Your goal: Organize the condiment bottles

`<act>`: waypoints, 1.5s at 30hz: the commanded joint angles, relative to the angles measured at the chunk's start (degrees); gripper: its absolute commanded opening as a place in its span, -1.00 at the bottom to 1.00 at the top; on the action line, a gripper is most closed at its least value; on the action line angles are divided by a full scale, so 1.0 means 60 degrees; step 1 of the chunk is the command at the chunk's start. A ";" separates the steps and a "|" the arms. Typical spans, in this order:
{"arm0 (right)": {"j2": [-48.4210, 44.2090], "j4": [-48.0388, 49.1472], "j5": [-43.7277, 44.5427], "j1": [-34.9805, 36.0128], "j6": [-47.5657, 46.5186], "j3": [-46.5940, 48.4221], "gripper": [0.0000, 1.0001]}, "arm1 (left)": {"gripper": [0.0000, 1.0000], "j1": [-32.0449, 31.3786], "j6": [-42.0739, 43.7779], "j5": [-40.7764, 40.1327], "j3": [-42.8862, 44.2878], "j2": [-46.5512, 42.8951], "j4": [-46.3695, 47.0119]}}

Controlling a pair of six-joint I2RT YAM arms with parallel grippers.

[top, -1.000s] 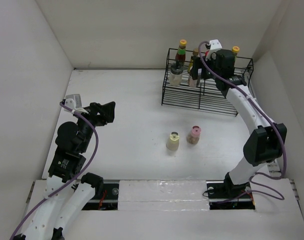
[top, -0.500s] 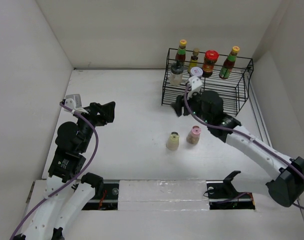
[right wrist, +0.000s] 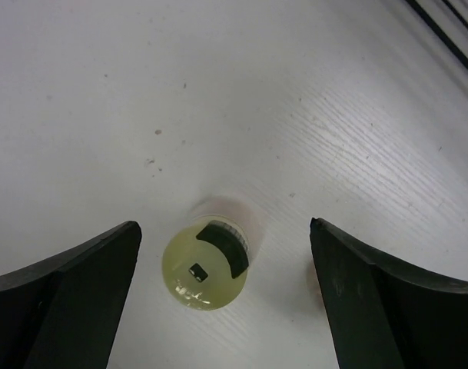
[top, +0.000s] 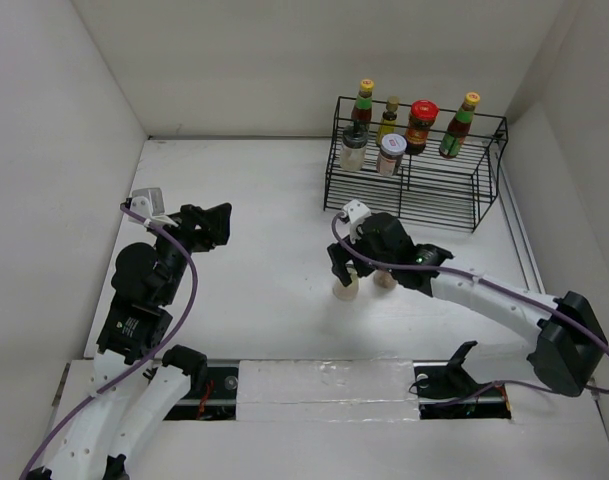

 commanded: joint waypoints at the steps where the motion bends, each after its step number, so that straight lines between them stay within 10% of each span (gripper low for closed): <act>1: 0.0477 0.0002 0.0138 0.0042 0.0412 0.0028 0.89 | 0.37 0.0049 0.0106 0.0170 0.0083 0.0000 0.0462; 6: 0.1196 -0.0100 0.0136 0.0042 0.0515 0.0510 0.55 | 0.37 0.0049 0.0106 0.0170 0.0083 -0.0088 0.0462; 12: 0.1200 -0.0583 0.0385 0.0129 0.0603 0.0921 -0.30 | 0.37 0.0049 0.0106 0.0170 0.0083 -0.0088 0.0462; 23: -0.0986 0.0676 0.1923 -0.2225 -0.0436 0.2940 -0.36 | 0.37 0.0049 0.0106 0.0273 0.0083 -0.0073 0.0462; 31: 0.0887 0.0602 0.0581 -0.5593 -0.0935 0.4963 -0.31 | 0.37 0.0049 0.0106 0.0272 0.0083 -0.0161 0.0462; 45: 0.3145 0.0016 -0.0625 -0.6565 -0.1039 0.6122 -0.19 | 0.37 0.0049 0.0106 0.0185 0.0083 -0.0161 0.0462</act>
